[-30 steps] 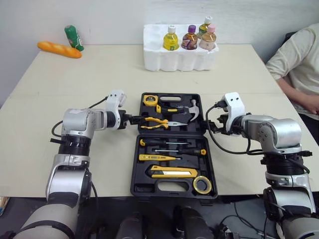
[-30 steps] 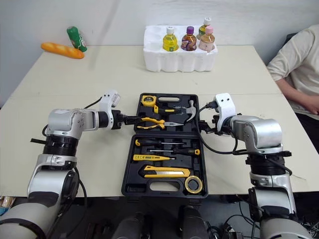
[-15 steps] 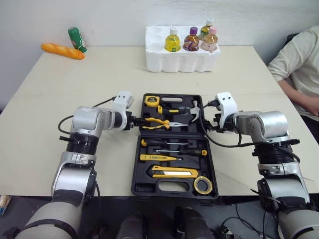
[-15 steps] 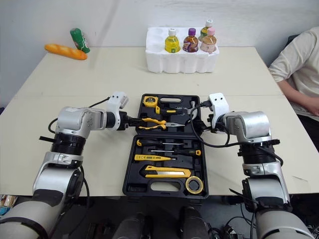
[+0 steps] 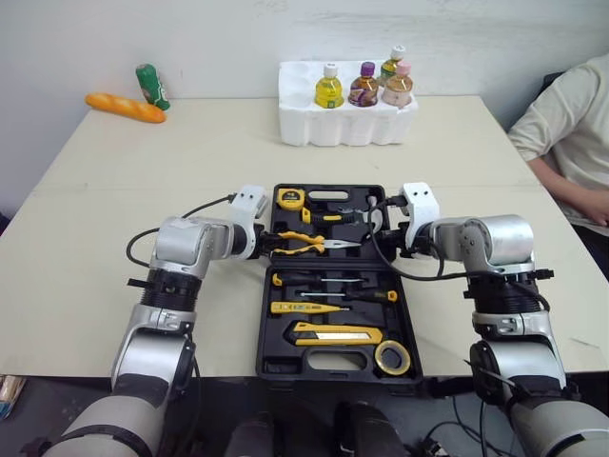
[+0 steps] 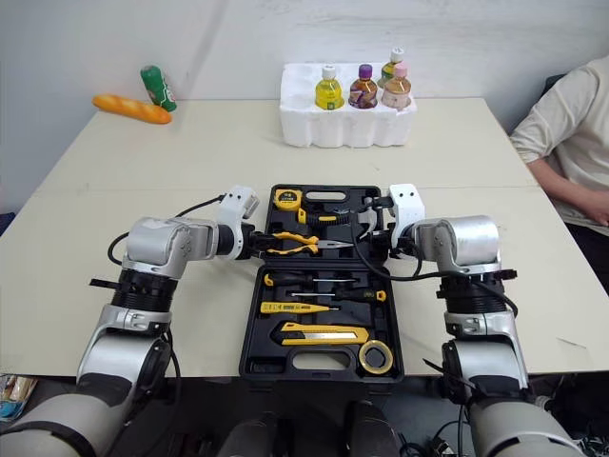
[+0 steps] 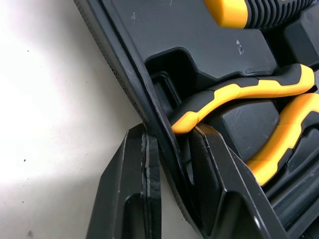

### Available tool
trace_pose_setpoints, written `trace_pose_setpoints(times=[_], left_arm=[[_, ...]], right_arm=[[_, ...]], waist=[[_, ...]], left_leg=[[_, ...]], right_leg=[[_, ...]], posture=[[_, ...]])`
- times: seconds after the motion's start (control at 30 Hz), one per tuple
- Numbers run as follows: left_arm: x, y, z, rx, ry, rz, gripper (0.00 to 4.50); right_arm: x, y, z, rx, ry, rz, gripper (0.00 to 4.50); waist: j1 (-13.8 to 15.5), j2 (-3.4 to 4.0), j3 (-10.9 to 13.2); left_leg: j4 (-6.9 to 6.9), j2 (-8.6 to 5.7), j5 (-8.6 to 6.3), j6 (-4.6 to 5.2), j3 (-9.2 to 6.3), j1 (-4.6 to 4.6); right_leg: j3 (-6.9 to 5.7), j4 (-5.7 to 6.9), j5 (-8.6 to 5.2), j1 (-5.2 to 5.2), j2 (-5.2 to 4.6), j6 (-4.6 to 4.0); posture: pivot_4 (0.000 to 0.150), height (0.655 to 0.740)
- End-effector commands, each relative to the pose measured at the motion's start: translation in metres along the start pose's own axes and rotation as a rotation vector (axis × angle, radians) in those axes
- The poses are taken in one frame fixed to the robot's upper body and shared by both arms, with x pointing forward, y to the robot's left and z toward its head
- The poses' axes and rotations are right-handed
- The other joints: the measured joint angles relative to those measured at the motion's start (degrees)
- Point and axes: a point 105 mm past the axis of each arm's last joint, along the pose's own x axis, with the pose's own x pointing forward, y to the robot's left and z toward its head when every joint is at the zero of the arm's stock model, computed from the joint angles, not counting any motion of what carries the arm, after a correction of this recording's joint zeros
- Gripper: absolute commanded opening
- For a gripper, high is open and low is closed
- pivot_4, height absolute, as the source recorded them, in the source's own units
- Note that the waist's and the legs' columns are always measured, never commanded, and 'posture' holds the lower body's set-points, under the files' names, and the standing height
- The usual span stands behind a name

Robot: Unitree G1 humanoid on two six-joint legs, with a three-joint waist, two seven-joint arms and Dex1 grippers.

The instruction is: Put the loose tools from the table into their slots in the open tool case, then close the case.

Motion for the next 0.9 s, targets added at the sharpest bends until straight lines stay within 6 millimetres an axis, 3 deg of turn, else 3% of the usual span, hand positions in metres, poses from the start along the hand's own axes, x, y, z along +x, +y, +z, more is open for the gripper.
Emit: trace_pose_setpoints(times=[0.03,0.2,0.4,0.53,0.6,0.87,0.9], left_arm=[[0.011,-0.011,-0.011,-0.044,-0.009,-0.094,0.55],[-0.016,-0.007,0.055,0.110,-0.334,-0.086,0.49],[-0.041,0.000,0.092,0.387,-0.558,-0.005,0.38],[-0.048,0.004,0.090,0.517,-0.636,0.051,0.31],[-0.050,0.008,0.086,0.582,-0.663,0.090,0.30],[-0.062,0.027,0.042,0.785,-0.719,0.285,0.28],[-0.064,0.028,0.037,0.790,-0.723,0.298,0.76]], right_arm=[[-0.009,0.005,0.011,-0.021,-0.079,0.040,0.00],[-0.030,0.016,0.054,-0.165,-0.370,0.069,0.00],[-0.041,0.023,0.066,-0.391,-0.581,0.050,0.00],[-0.041,0.031,0.052,-0.636,-0.697,0.026,0.00],[-0.039,0.031,0.045,-0.659,-0.731,0.029,0.00],[-0.044,0.025,0.007,-1.011,-0.912,-0.069,0.00],[-0.045,0.024,0.003,-1.034,-0.928,-0.086,0.47]], waist=[[0.12,0.01,0.01],[0.04,0.05,0.45],[-0.48,0.00,1.32],[-0.37,-0.07,1.40],[-0.46,-0.14,1.45],[-1.39,-0.26,1.53],[-1.49,-0.26,1.53]], left_leg=[[0.00,-0.01,0.00,0.00,0.00,-0.03],[0.01,-0.09,0.02,0.04,-0.02,-0.21],[-0.04,-0.05,0.17,-0.09,0.26,-0.83],[-0.19,-0.04,0.19,-0.09,0.51,-1.32],[-0.24,-0.04,0.18,-0.05,0.65,-1.31],[-0.03,0.06,0.21,0.06,0.69,-0.78],[-0.05,0.06,0.20,0.07,0.72,-0.62]], right_leg=[[0.00,0.00,0.00,-0.01,-0.01,0.00],[-0.01,-0.01,0.04,-0.17,-0.07,0.07],[0.12,0.19,0.05,-1.07,0.13,0.08],[-0.30,0.08,0.05,-1.63,0.48,0.08],[-0.28,0.03,0.05,-1.65,0.48,0.09],[-0.15,0.17,0.10,-1.19,0.19,0.08],[-0.09,0.12,0.10,-1.08,0.15,0.07]], posture=[[0.150,0.7367],[0.150,0.7367],[0.150,0.7367],[0.150,0.7367],[0.150,0.7367],[0.150,0.7367],[0.150,0.7367]])
